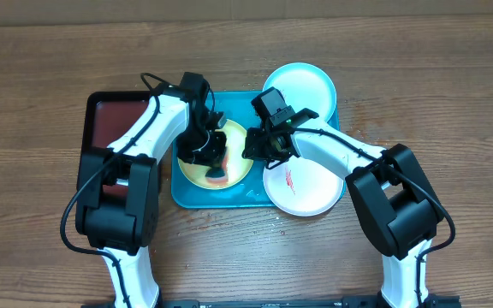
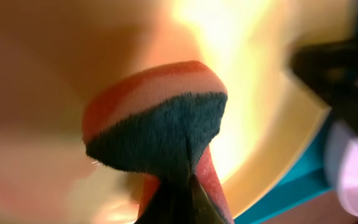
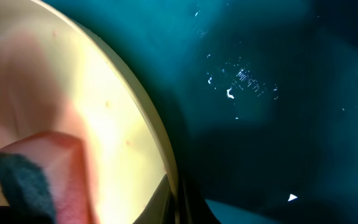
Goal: Clean dirty plates on tray and stack at the side
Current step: 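Scrub the yellow plate with the sponge in the left gripper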
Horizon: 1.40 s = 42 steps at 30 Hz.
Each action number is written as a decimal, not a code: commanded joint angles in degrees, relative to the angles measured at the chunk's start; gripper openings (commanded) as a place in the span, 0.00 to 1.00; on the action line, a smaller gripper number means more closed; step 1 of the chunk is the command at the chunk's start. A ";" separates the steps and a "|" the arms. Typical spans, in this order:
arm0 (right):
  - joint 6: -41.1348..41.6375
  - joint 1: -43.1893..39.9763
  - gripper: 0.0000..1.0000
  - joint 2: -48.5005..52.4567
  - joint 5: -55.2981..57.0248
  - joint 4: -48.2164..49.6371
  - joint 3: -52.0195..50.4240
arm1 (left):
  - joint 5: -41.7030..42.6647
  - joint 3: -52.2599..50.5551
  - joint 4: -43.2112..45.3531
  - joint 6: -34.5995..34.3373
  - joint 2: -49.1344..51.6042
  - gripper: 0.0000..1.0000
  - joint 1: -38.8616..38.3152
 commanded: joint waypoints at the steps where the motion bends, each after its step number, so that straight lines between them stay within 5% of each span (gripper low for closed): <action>1: 0.66 -0.17 0.04 0.44 1.97 -0.79 -0.70 | 7.30 -0.11 3.98 1.49 0.31 0.04 -0.20; 10: 0.66 -0.17 0.04 0.44 1.99 -1.14 -0.70 | 1.18 2.80 14.84 -3.06 0.31 0.04 1.97; 18: 0.63 -0.17 0.04 0.44 2.01 -1.16 -0.70 | -33.92 3.50 11.19 -18.73 0.31 0.04 3.21; 21: 0.63 -0.17 0.04 0.44 2.01 -1.14 -0.70 | -37.94 3.50 6.03 -20.46 0.31 0.04 3.21; 26: 0.66 -0.17 0.04 0.44 1.99 -1.14 -0.70 | -29.57 3.50 -3.17 -16.35 0.31 0.04 3.15; 34: 0.66 -0.17 0.04 0.44 1.99 -1.09 -0.70 | 0.94 3.50 -6.56 6.78 0.31 0.04 3.15; 42: 0.63 -0.17 0.04 0.44 1.99 -1.11 -0.70 | -2.54 3.58 6.29 0.61 0.31 0.04 3.19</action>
